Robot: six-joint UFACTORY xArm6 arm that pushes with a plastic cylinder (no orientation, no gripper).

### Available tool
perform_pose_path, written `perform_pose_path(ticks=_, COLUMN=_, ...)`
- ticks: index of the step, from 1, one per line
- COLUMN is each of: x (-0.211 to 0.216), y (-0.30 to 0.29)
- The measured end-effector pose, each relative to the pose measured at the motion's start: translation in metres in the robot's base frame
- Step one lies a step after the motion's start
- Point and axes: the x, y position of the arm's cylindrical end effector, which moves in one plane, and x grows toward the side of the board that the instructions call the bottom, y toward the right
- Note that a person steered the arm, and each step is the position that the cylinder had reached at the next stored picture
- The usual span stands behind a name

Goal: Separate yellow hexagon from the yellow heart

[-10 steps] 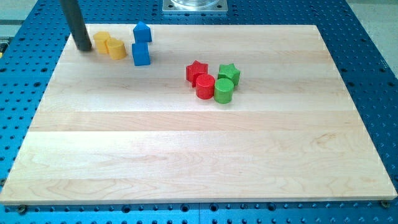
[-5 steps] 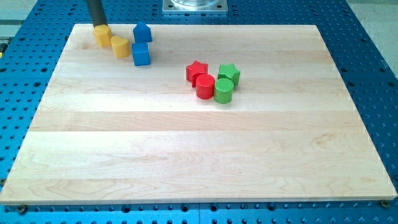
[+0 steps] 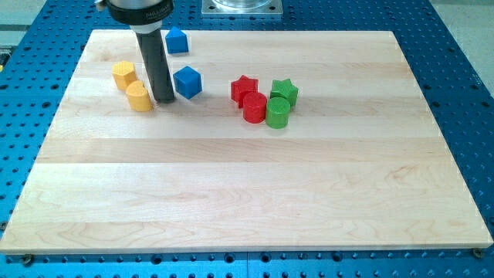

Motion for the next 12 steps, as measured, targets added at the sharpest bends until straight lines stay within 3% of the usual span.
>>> perform_pose_path(ticks=1, x=-0.005, y=-0.010)
perform_pose_path(ticks=2, x=0.032, y=0.047)
perform_pose_path(ticks=3, x=-0.031, y=0.054)
perform_pose_path(ticks=4, x=-0.060, y=0.037)
perform_pose_path(ticks=5, x=-0.049, y=0.011)
perform_pose_path(ticks=7, x=-0.072, y=-0.108)
perform_pose_path(ticks=8, x=-0.017, y=-0.075)
perform_pose_path(ticks=9, x=-0.009, y=-0.004)
perform_pose_path(ticks=10, x=-0.002, y=-0.100)
perform_pose_path(ticks=11, x=-0.038, y=-0.070)
perform_pose_path(ticks=12, x=-0.038, y=0.008)
